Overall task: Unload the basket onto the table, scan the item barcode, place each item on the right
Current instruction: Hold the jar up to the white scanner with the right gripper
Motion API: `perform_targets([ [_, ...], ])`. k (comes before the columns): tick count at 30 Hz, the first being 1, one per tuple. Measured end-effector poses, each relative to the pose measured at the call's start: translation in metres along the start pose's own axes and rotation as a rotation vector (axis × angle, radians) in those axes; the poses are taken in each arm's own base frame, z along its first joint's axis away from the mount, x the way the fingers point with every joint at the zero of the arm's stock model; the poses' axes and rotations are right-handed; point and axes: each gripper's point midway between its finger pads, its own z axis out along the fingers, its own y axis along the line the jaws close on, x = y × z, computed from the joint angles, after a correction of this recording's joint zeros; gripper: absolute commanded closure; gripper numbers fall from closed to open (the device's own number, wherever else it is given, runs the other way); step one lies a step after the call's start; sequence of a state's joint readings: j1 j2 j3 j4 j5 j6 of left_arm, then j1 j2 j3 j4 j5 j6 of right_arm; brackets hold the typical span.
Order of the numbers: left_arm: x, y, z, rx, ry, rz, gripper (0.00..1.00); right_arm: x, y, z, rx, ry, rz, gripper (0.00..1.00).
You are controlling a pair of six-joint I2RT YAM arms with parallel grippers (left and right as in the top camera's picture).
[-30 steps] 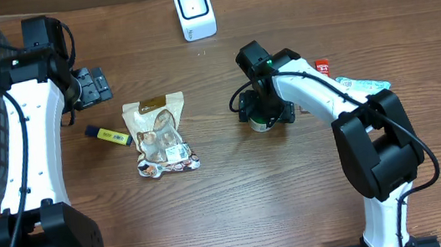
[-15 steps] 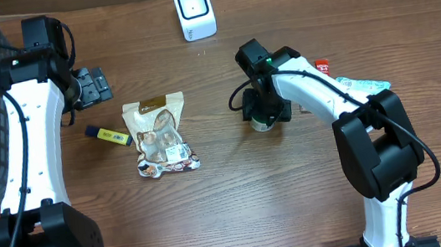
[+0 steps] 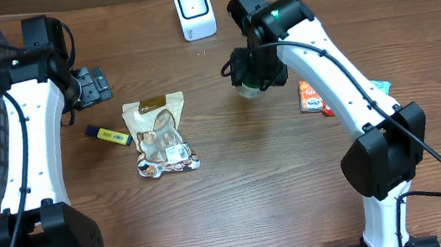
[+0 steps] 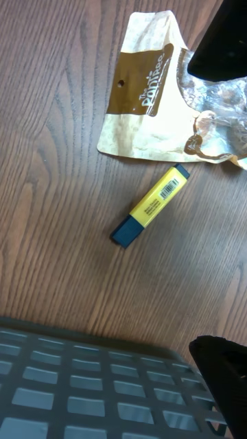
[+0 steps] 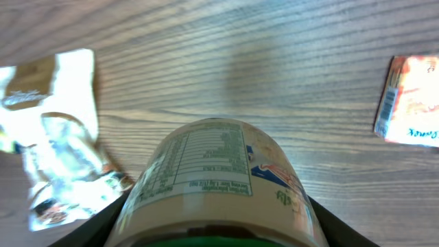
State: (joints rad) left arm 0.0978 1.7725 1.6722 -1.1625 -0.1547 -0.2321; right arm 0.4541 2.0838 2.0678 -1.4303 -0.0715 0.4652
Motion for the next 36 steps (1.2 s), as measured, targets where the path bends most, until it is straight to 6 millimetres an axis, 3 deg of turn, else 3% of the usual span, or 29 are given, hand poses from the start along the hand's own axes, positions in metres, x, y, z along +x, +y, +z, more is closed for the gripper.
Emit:
perform_targets([
  [4,0.000,0.000,0.000,0.000,0.000,0.000,0.00,-0.011,0.011,-0.025,-0.045,-0.057,-0.018,0.58],
  [10,0.000,0.000,0.000,0.000,0.000,0.000,0.00,-0.031,0.023,-0.031,-0.092,-0.140,-0.034,0.59],
  [19,0.000,0.000,0.000,0.000,0.000,0.000,0.00,-0.140,0.072,-0.058,-0.232,-0.613,-0.126,0.63],
  [23,0.000,0.000,0.000,0.000,0.000,0.000,0.00,-0.174,0.087,-0.043,-0.248,-0.728,-0.180,0.57],
  [29,0.000,0.000,0.000,0.000,0.000,0.000,0.00,-0.227,0.104,0.004,-0.259,-0.916,-0.226,0.60],
  [32,0.000,0.000,0.000,0.000,0.000,0.000,0.00,-0.243,0.109,0.029,-0.274,-0.979,-0.230,0.65],
  [36,0.000,0.000,0.000,0.000,0.000,0.000,0.00,-0.257,0.115,0.045,-0.306,-1.066,-0.232,0.67],
])
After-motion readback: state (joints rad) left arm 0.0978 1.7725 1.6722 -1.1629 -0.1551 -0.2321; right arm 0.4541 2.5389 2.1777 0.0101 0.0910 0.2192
